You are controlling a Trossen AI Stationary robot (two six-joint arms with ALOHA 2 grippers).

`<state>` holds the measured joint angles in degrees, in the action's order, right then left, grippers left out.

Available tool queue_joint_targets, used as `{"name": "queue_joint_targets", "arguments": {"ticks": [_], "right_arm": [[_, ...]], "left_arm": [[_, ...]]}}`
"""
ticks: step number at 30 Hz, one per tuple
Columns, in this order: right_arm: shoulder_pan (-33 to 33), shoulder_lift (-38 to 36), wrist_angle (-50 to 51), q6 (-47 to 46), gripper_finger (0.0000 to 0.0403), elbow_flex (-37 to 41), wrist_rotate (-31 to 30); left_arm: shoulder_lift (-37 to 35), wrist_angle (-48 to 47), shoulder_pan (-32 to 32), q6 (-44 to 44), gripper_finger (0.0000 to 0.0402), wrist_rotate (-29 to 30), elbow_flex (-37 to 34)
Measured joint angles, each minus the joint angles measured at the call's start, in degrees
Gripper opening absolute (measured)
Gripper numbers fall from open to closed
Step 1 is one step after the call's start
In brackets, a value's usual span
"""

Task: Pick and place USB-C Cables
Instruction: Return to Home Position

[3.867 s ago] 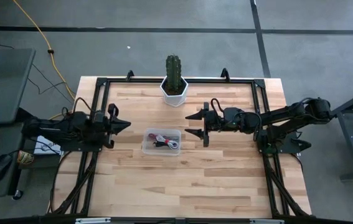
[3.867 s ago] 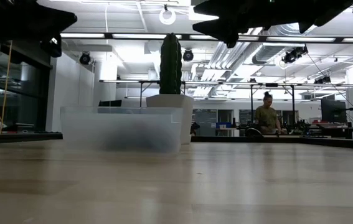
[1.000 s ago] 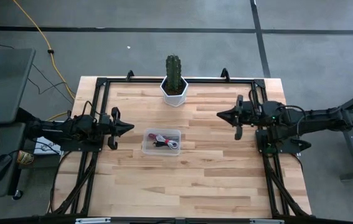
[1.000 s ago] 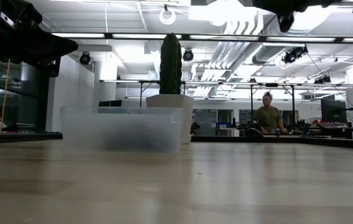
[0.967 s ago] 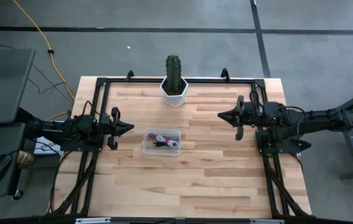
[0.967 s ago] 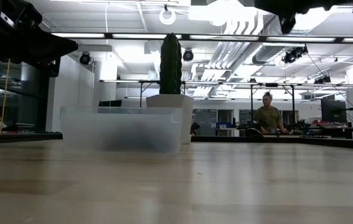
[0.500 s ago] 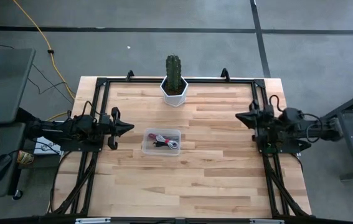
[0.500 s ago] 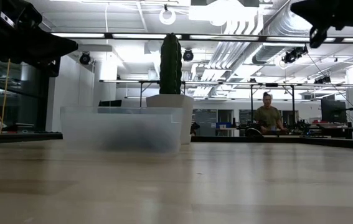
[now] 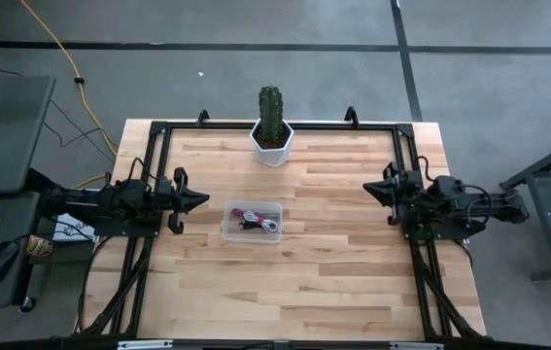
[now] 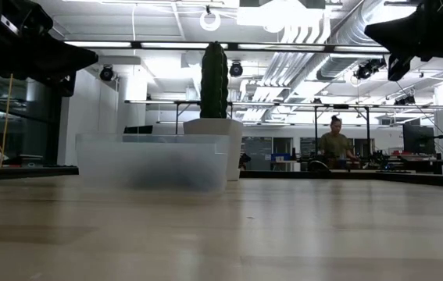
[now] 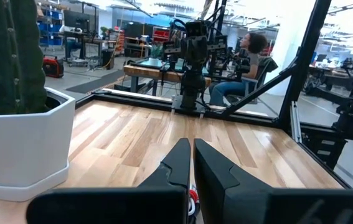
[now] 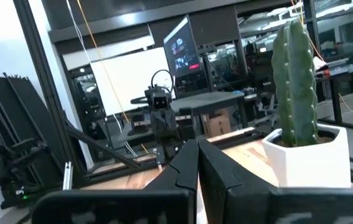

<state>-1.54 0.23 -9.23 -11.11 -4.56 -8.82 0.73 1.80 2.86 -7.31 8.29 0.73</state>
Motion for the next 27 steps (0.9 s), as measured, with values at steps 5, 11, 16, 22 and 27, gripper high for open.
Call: {"name": "queue_joint_targets", "arguments": {"ticks": [5,11,16,22,27], "right_arm": [[0.0,0.02,-2.1,0.83,0.0,1.47,-0.02],[0.0,0.04,-2.3,1.17,0.0,1.61,0.05],[0.0,0.26,-2.19,2.14,0.0,4.0,0.52],[0.0,0.13,-0.41,6.4,0.0,4.0,2.14],[0.0,0.11,4.97,8.99,0.0,4.02,2.63]], "left_arm": [[0.0,0.0,0.0,-0.02,0.0003,0.0,0.0],[0.0,0.0,0.0,0.0,0.0003,0.0,0.0],[0.02,0.02,0.02,-0.02,0.0003,-0.02,-0.02],[0.02,0.0,0.02,-0.02,0.0003,-0.02,-0.01],[0.02,0.0,0.0,-0.02,0.0003,-0.02,0.0]]}}
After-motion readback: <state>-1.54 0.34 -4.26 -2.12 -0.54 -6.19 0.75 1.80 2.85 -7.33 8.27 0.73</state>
